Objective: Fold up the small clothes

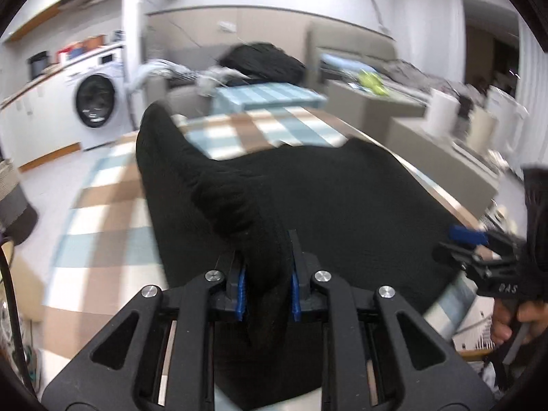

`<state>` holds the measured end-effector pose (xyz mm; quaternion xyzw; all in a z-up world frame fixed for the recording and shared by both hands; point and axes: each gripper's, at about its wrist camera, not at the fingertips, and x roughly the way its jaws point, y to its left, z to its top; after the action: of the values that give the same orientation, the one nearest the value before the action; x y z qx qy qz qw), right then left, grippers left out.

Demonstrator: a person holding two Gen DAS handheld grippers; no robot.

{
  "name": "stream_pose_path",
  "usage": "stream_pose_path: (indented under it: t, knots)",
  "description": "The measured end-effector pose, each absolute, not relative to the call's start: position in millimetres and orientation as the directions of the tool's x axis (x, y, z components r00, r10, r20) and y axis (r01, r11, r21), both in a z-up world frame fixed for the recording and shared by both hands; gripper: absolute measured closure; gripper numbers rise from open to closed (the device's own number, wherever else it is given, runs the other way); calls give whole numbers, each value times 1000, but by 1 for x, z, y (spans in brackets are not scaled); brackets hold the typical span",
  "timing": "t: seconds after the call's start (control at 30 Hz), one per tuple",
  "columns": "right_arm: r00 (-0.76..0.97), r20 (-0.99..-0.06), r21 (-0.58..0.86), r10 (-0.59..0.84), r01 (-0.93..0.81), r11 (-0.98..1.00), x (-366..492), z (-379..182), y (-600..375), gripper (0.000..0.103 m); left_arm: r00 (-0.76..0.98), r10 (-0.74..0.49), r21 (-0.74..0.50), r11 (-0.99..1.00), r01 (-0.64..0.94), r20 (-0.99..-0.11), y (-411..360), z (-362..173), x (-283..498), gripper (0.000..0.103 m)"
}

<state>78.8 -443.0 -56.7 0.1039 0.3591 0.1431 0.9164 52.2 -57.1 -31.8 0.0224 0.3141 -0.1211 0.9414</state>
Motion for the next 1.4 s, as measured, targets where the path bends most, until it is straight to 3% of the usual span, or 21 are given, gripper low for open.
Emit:
stream_pose_path:
  t: [0.13, 0.2, 0.33, 0.47, 0.67, 0.93, 0.97, 1.07, 1.13, 1.2, 1.33, 1.4]
  knots:
    - [702, -634, 295, 324, -168, 941, 79, -59, -448, 23, 659, -304, -82, 935, 346, -688, -89, -59, 56, 78]
    - [698, -639, 305, 323, -155, 940, 81, -61, -452, 23, 615, -334, -119, 924, 363, -714, -92, -69, 52, 63]
    - [695, -638, 321, 332, -153, 935, 82, -60, -453, 23, 599, -416, -190, 894, 405, -684, -77, -65, 29, 46]
    - [679, -636, 339, 368, -183, 923, 83, -56, -445, 23, 662, -402, -179, 908, 380, -633, -55, -49, 13, 32]
    - [626, -630, 373, 460, -275, 886, 96, -47, -413, 23, 719, -302, -211, 953, 216, -626, 0, -44, 10, 32]
    - [437, -616, 587, 655, -300, 752, 129, -61, -371, 28, 692, -256, -272, 958, 89, -675, 49, -66, 13, 32]
    - [434, -627, 588, 647, -283, 758, 133, -65, -367, 30, 694, -256, -275, 958, 86, -673, 51, -66, 13, 32]
    - [413, -622, 627, 665, -246, 739, 140, -74, -360, 57, 701, -254, -278, 957, 82, -667, 52, -65, 12, 32]
    - [404, -629, 623, 664, -248, 742, 140, -75, -354, 88, 706, -251, -274, 958, 84, -662, 50, -63, 12, 32]
    - [438, -591, 628, 677, -277, 728, 133, -61, -354, 94, 712, -252, -272, 958, 89, -655, 49, -59, 10, 32]
    - [565, -448, 634, 692, -345, 692, 98, -15, -374, 95, 714, -259, -273, 957, 99, -650, 44, -56, 11, 31]
    - [567, -462, 642, 682, -317, 699, 87, -17, -381, 95, 702, -264, -264, 958, 111, -661, 39, -59, 12, 31]
